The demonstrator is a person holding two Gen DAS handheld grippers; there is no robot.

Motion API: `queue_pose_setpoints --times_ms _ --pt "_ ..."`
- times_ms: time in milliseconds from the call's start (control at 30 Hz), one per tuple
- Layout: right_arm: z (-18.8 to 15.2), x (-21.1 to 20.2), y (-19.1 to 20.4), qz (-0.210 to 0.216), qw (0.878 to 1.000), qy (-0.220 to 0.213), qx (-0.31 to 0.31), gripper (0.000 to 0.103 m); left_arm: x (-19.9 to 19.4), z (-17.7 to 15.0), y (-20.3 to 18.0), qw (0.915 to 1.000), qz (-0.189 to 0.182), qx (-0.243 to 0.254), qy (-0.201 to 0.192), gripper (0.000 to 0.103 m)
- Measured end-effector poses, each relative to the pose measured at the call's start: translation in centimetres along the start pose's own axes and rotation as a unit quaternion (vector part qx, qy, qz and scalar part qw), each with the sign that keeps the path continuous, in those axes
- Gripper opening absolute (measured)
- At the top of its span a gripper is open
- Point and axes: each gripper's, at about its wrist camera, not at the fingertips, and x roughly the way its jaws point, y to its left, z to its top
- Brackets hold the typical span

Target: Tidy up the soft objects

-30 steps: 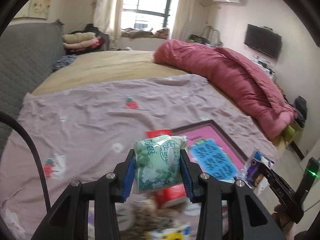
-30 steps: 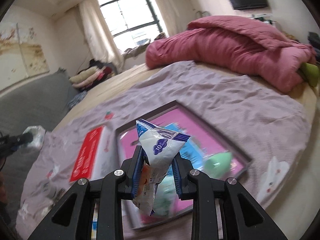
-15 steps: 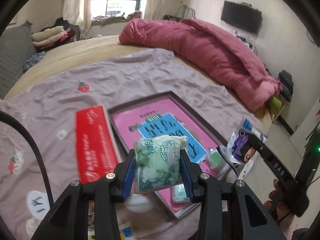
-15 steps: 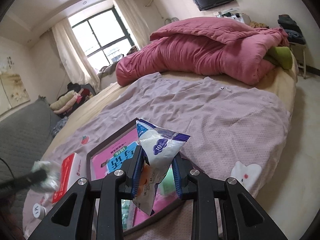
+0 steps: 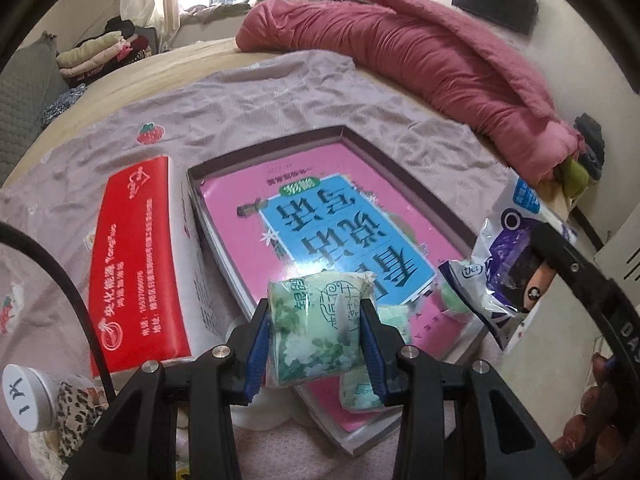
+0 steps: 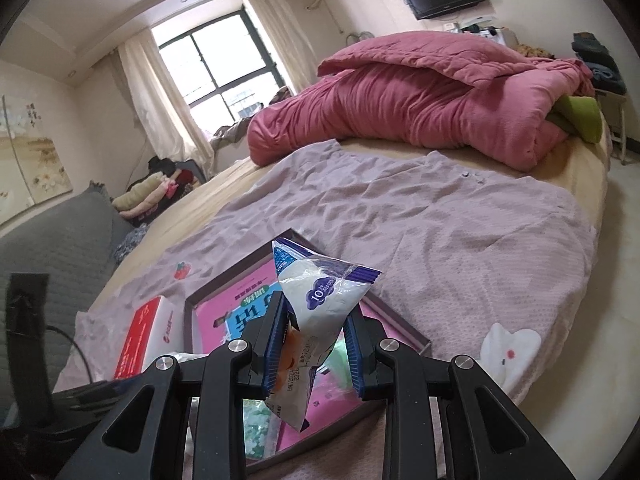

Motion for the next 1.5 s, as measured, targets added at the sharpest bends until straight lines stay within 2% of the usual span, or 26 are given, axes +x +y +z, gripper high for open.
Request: queue_pose_setpoints --times_ms 300,567,733,900,1033,1100,1200,1367,1500 --pt "-0.9 1.8 0.8 0.016 0.999 0.046 -0.020 0.028 1.2 -0.6 0.0 1.0000 0.001 -0.001 0.010 0.042" --pt "-1.8 3.6 1.7 -0.003 0.995 0.093 -0.047 0.029 1.3 -0.7 0.4 0.9999 -0.004 -0.008 0.013 0.043" --pt "-2.0 4.4 1.4 -0.017 0.993 0.111 -0.043 0.030 1.4 -0.8 0.4 0.9998 -0.007 -0.011 0.014 0.043" --pt "-2.3 5.0 0.9 -0.029 0.991 0.128 -0.036 0.037 1.4 -0.7 0.7 0.9997 -0.011 -0.017 0.015 0.043" --pt "-2.3 5.1 0.6 -0.031 0.991 0.129 -0.029 0.040 1.4 -0.8 0.8 0.9996 -0.013 -0.021 0.016 0.043" --pt "-2.3 5.0 0.6 -0.031 0.991 0.124 -0.029 0.051 1.4 -0.8 0.7 0.9996 -0.013 -0.021 0.015 0.043" --pt "-2.2 4.6 0.7 -0.032 0.992 0.114 -0.029 0.058 1.5 -0.8 0.8 0.9996 -0.013 -0.023 0.014 0.044" --pt "-2.0 4.4 0.3 -0.040 0.993 0.110 -0.019 0.060 1.7 -0.7 0.9 0.9991 -0.019 -0.033 0.017 0.045" --pt "-1.6 3.5 -0.7 -0.059 0.994 0.087 0.003 0.061 1.7 -0.7 1.0 0.9986 -0.031 -0.041 0.017 0.047"
